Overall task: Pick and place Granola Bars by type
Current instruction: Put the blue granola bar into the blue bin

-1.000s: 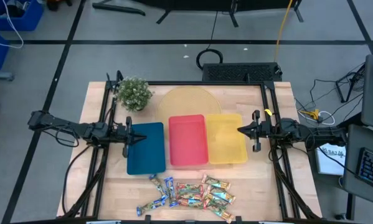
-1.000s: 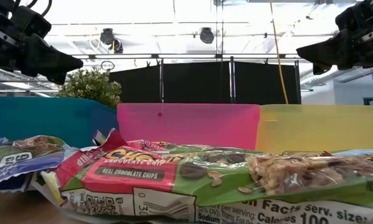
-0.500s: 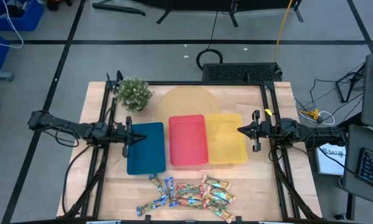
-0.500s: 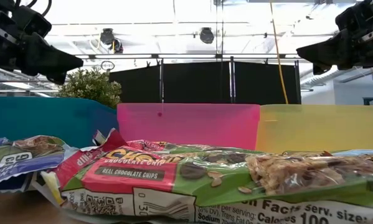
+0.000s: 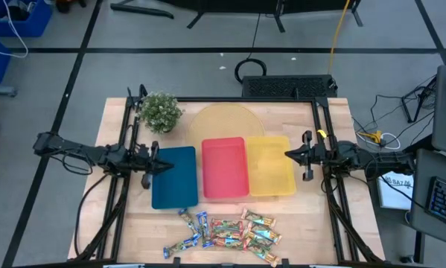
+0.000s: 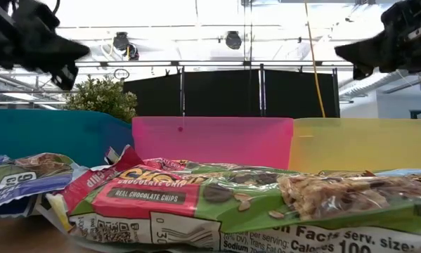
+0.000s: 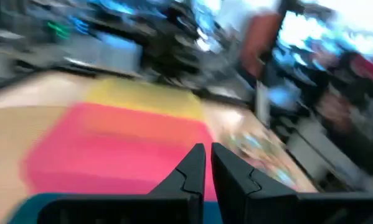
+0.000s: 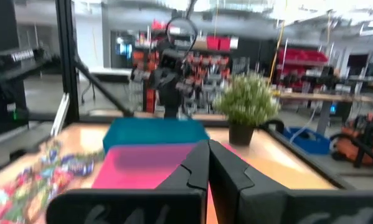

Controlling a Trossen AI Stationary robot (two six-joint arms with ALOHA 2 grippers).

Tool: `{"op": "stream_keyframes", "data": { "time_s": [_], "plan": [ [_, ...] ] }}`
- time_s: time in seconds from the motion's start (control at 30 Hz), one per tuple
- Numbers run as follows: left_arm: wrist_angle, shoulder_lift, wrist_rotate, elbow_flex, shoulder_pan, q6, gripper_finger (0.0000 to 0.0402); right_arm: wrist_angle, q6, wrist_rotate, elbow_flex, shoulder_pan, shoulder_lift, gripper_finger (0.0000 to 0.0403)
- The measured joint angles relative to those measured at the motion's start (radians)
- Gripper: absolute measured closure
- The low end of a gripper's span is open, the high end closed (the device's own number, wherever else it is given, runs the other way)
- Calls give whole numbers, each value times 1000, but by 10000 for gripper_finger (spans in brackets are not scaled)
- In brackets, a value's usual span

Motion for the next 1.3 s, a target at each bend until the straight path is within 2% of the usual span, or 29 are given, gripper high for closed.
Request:
{"op": "stream_keyframes", "data": {
  "time_s": [0.03,0.17,0.33,0.5,0.6,0.67,0.8,0.97,1.13,1.3],
  "plan": [
    [-74,20,-3,39,-16,0,369,18,0,0,0,0,0,403],
    [-345,186,-137,258,-100,-24,369,28,0,1,0,0,0,403],
    [-617,473,-179,591,-268,-156,369,46,0,1,0,0,0,403],
    [-969,761,-312,918,-445,-473,369,42,0,1,0,1,2,403],
    [-1107,931,-322,1077,-543,-683,369,35,0,1,0,1,2,403],
    [-1163,1039,-322,1163,-607,-767,369,36,0,1,0,2,2,403],
    [-1211,1219,-312,1270,-692,-839,369,37,0,1,0,2,2,403],
    [-1155,1380,-267,1333,-719,-895,369,36,5,0,0,2,2,403],
    [-1096,1495,-101,1346,-720,-938,369,38,52,1,0,2,2,403],
    [-1131,1563,-66,1347,-720,-970,369,61,53,1,0,2,2,403]
  ]
}}
